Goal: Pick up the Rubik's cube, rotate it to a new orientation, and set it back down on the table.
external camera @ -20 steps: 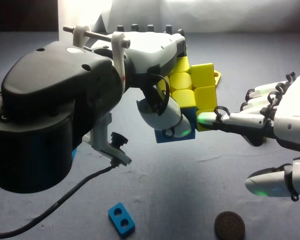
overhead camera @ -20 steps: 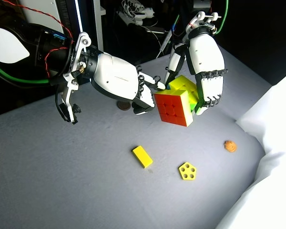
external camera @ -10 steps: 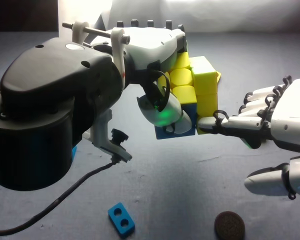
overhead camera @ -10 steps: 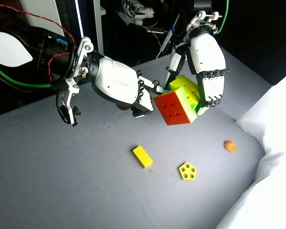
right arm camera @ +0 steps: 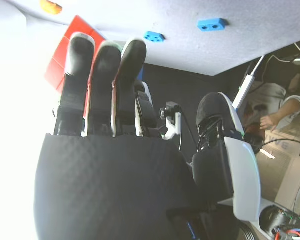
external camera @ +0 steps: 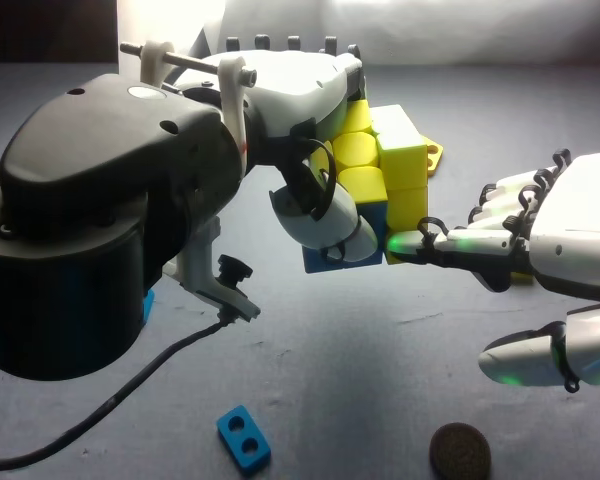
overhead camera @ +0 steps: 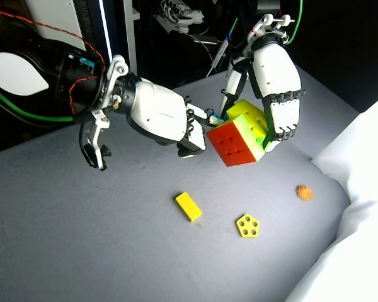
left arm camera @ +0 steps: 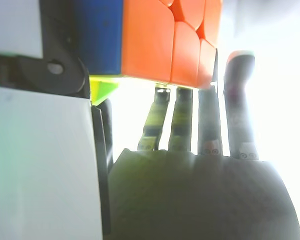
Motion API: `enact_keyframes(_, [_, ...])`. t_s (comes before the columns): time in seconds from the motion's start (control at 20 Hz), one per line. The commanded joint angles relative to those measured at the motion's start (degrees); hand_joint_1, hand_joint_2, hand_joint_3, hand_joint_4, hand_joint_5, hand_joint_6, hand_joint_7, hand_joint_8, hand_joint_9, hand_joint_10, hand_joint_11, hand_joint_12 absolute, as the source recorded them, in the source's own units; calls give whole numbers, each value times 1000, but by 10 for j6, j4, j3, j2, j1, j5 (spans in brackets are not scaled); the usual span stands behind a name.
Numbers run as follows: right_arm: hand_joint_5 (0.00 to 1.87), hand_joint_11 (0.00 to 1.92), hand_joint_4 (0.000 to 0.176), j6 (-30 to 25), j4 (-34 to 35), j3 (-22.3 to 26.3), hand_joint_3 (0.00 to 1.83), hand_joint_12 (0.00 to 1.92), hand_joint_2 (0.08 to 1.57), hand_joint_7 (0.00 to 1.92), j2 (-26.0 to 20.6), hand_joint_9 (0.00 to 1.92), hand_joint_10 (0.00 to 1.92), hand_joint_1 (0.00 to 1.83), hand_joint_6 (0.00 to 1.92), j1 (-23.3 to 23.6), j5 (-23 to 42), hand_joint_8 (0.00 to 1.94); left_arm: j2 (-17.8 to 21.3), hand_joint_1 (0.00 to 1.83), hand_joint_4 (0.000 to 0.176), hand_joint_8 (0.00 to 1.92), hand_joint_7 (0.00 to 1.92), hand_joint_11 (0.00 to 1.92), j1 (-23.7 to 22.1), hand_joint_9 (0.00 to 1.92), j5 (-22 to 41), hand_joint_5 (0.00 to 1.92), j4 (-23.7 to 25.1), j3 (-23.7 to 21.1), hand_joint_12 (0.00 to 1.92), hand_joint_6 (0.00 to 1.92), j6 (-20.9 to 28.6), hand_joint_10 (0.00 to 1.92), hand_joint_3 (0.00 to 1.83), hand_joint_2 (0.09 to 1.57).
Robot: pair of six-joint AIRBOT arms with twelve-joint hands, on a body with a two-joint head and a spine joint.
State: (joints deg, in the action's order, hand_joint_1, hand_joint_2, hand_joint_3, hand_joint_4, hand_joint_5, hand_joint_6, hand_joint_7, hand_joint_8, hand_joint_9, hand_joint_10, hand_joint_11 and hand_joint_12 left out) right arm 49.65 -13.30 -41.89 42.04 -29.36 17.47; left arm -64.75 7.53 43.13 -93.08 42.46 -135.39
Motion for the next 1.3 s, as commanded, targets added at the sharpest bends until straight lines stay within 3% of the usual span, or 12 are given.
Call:
enact_keyframes(0.0, [28,307,0,1,14,-4,0,1921,1267,400,-2,375,1911,60,1,5,48,1446,3,1009,0,1907,316,400,-10,397,-18,541,37,-2,1921,1656,9,1921,0,1367])
enact_keyframes(0.2, [28,309,0,4,17,-5,1,1921,1268,366,-2,372,1921,36,2,5,48,1493,3,1018,0,1889,472,403,-11,393,-18,486,37,-2,1921,1682,9,1921,0,1416])
enact_keyframes(0.25, [31,311,0,4,17,-5,0,1921,1267,374,-2,377,1921,51,3,5,48,1487,3,1009,0,1915,286,392,-11,373,-18,535,37,-3,1921,1661,9,1921,0,1373])
enact_keyframes(0.4, [57,318,0,5,17,-5,0,1921,1264,393,-2,388,1917,63,11,4,48,1470,3,1011,0,1921,226,389,-11,361,-18,542,36,-3,1921,1658,9,1921,0,1361])
enact_keyframes(0.5, [54,280,0,9,17,-5,0,1921,1259,369,-2,355,1918,61,6,3,42,1459,3,1011,0,1883,470,406,-11,386,-18,462,36,-3,1921,1712,9,1921,7,1417])
enact_keyframes(0.55, [52,311,0,9,17,-5,0,1921,1260,368,-2,365,1920,63,4,2,41,1465,3,1004,6,1880,476,413,-11,395,-18,453,36,-3,1921,1729,9,1921,8,1422])
enact_keyframes(0.6, [52,314,0,9,17,-6,0,1921,1261,358,-2,359,1916,60,4,2,41,1463,3,1004,0,1913,296,400,-11,383,-18,523,36,-3,1921,1677,9,1921,0,1376])
enact_keyframes(0.65, [49,341,0,9,17,-6,0,1921,1262,379,-2,382,1912,52,2,1,41,1469,3,1000,0,1882,446,397,-11,380,-18,458,36,-3,1921,1730,9,1921,53,1392])
enact_keyframes(0.7, [59,350,0,9,17,-7,0,1921,1263,386,-1,397,1919,62,5,1,40,1513,3,1002,0,1913,314,403,-11,389,-18,537,36,-3,1921,1662,9,1921,30,1347])
enact_keyframes(0.85, [58,344,0,9,19,-10,0,1921,1261,371,3,385,1921,58,3,1,34,1497,3,988,17,1877,467,378,-11,358,-18,433,36,-3,1921,1775,9,1921,14,1430])
enact_keyframes(1.1, [32,313,0,9,25,-17,2,1921,1270,370,10,369,1918,7,2,1,25,1439,3,1008,17,1803,516,401,-12,396,-18,435,36,-3,1921,1774,9,1921,1,1417])
enact_keyframes(1.25, [42,277,0,9,27,-22,0,1921,1268,356,15,343,1921,36,5,0,19,1472,3,1004,0,1920,261,391,-12,388,-18,547,36,-3,1921,1656,9,1921,0,1361])
